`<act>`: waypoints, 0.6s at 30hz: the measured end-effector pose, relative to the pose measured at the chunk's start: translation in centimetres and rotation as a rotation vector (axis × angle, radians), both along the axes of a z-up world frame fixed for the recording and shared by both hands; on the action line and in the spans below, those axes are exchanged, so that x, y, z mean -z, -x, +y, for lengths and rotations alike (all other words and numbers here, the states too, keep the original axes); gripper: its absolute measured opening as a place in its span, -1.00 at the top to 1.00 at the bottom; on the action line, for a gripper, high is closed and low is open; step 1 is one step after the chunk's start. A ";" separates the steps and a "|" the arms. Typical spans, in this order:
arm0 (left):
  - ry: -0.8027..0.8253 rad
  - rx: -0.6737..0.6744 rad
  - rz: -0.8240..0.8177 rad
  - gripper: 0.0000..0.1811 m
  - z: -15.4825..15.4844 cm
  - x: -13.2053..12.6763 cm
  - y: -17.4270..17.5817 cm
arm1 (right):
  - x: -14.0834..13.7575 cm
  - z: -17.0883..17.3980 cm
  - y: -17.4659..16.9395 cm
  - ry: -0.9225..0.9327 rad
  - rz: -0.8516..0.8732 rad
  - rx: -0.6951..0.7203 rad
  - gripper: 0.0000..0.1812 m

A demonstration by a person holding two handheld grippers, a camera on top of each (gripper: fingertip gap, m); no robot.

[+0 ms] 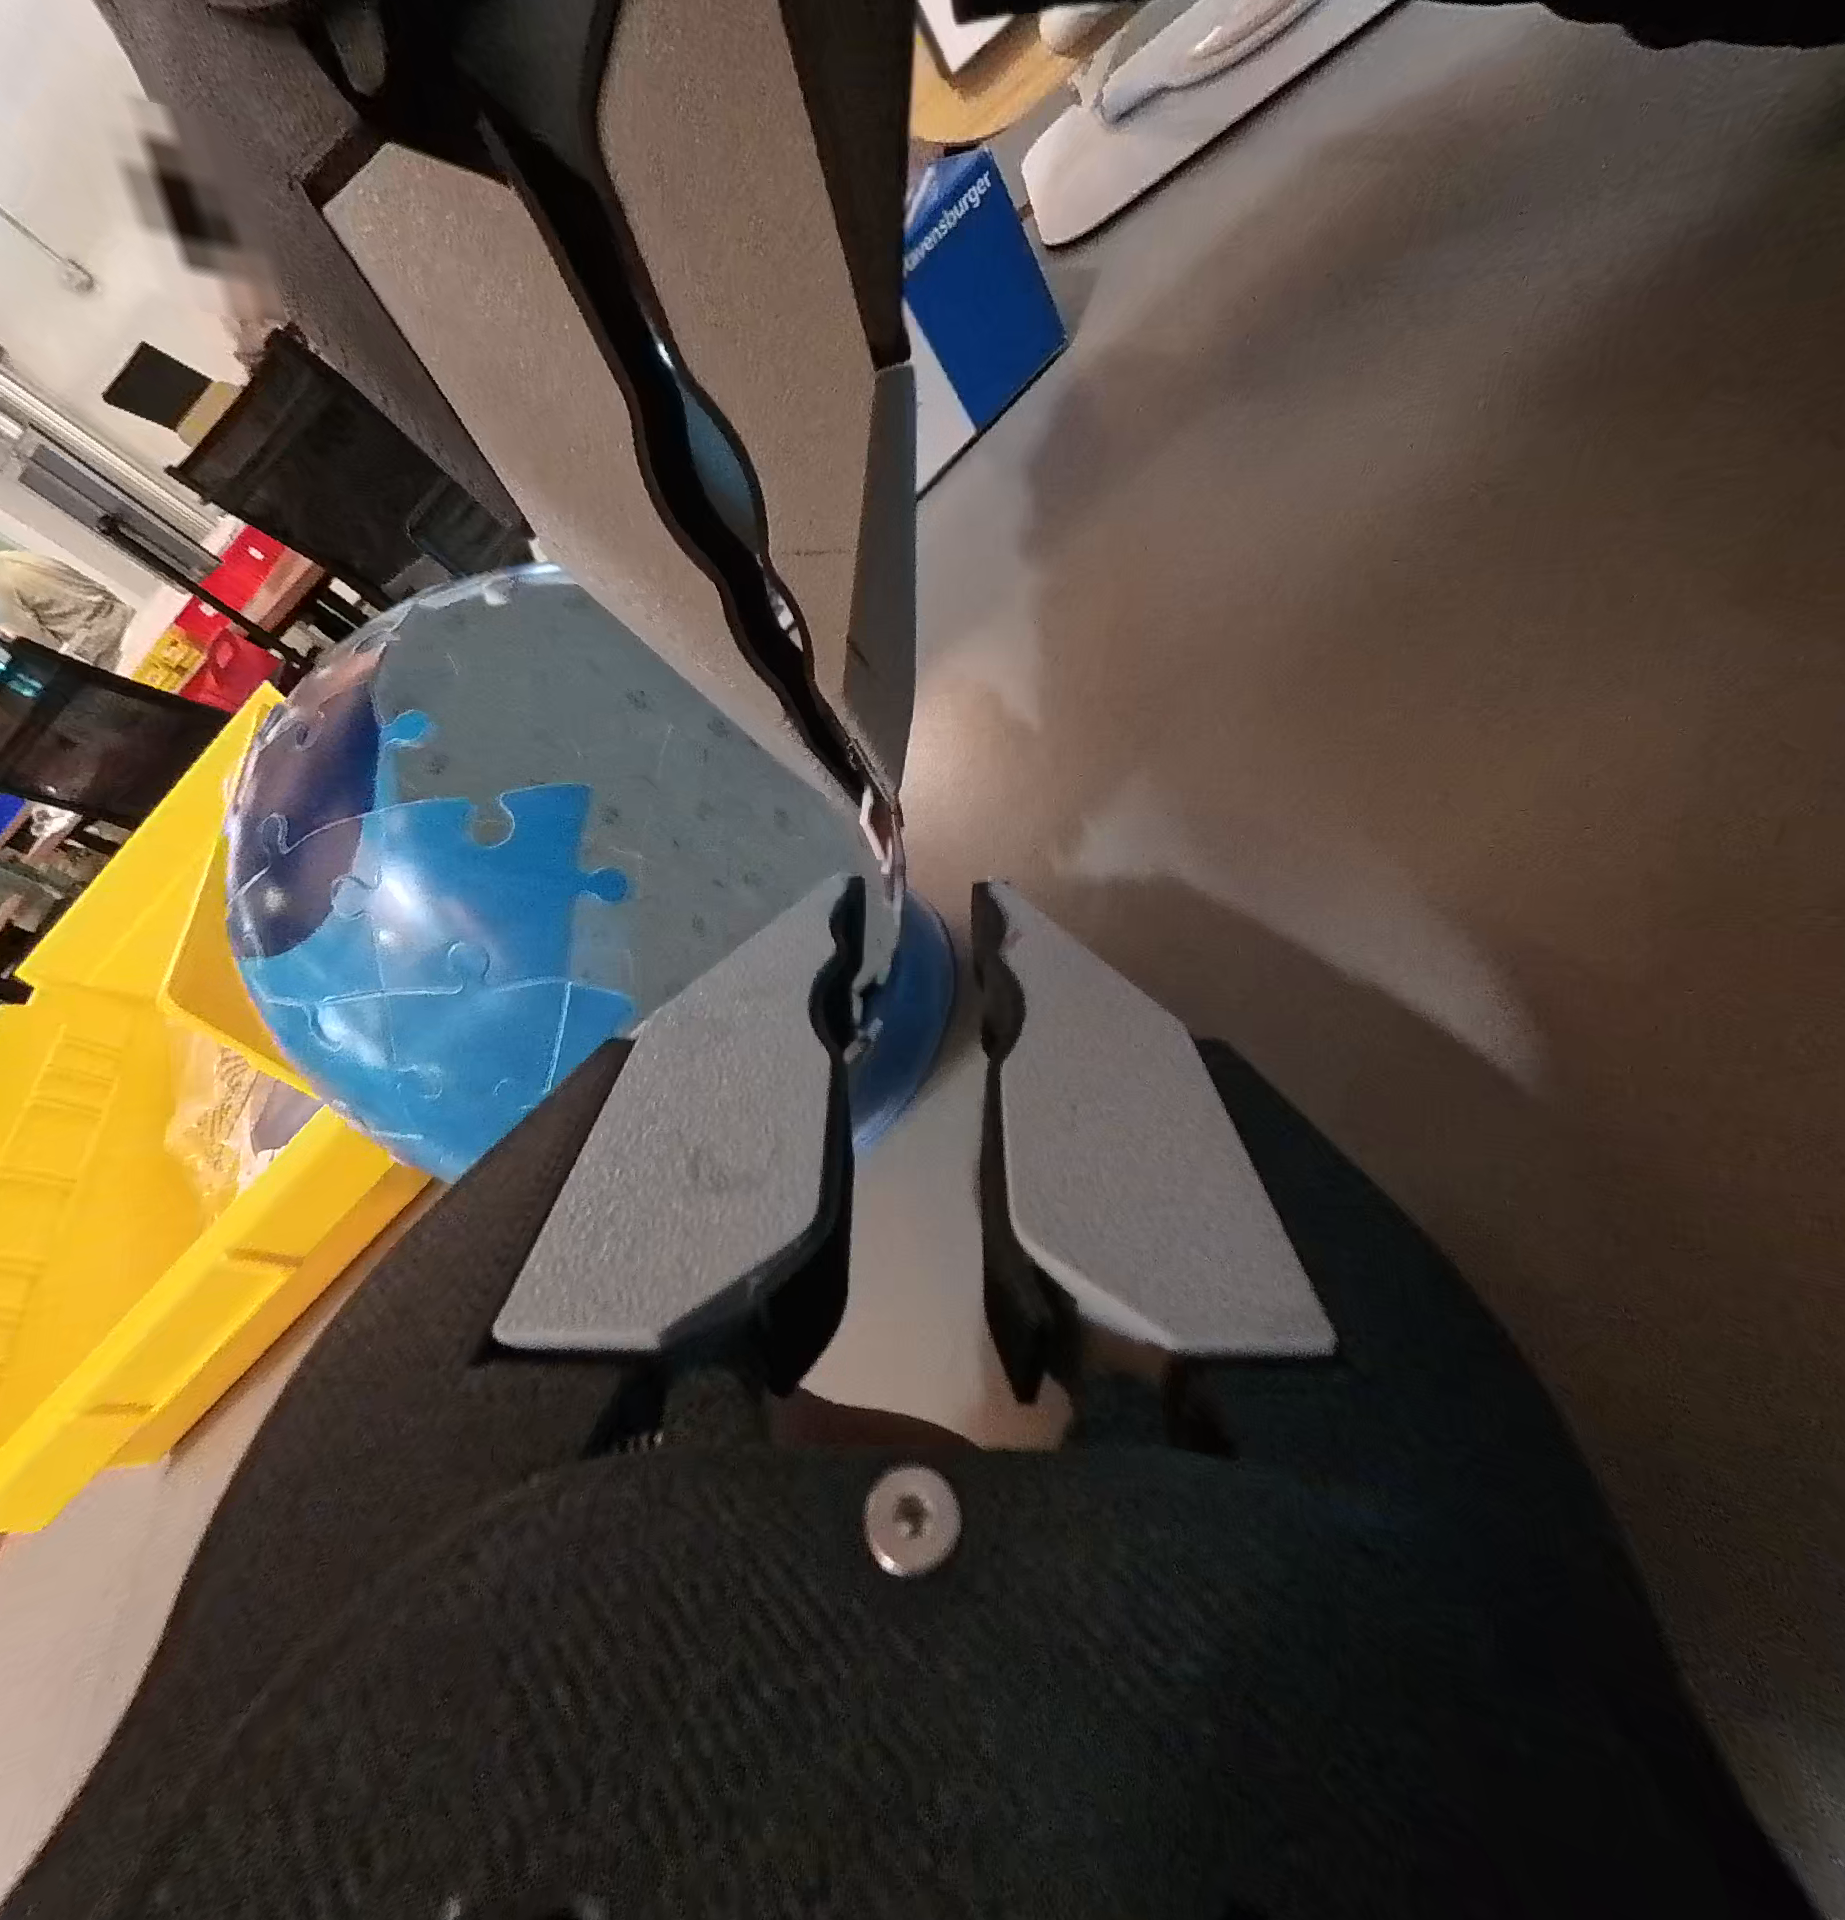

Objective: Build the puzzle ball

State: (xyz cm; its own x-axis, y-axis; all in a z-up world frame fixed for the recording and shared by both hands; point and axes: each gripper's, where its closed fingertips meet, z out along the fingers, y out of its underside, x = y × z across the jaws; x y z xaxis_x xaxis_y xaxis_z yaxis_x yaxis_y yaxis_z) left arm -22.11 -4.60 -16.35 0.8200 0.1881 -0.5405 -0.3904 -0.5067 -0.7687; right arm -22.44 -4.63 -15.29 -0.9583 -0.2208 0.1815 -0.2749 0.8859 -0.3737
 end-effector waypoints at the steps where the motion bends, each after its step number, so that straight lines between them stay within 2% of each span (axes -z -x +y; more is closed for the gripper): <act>1: 0.002 -0.001 0.000 0.80 -0.1 0.0 0.0 | 0.0 0.0 0.0 -0.014 0.005 0.006 1.00; 10: 0.012 0.003 0.001 0.79 -0.2 0.2 -0.2 | 0.3 -0.2 -0.2 -0.153 0.067 0.073 1.00; 18: 0.015 -0.002 0.015 0.80 -0.2 0.2 -0.1 | 0.2 -0.2 -0.1 -0.206 0.042 0.117 1.00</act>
State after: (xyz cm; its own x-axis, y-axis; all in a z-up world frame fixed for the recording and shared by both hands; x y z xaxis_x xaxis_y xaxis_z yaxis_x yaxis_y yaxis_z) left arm -21.99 -4.79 -16.56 0.8114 0.1821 -0.5554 -0.4005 -0.5188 -0.7552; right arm -22.31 -4.80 -15.54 -0.9720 -0.1451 0.1846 -0.1774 0.9689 -0.1725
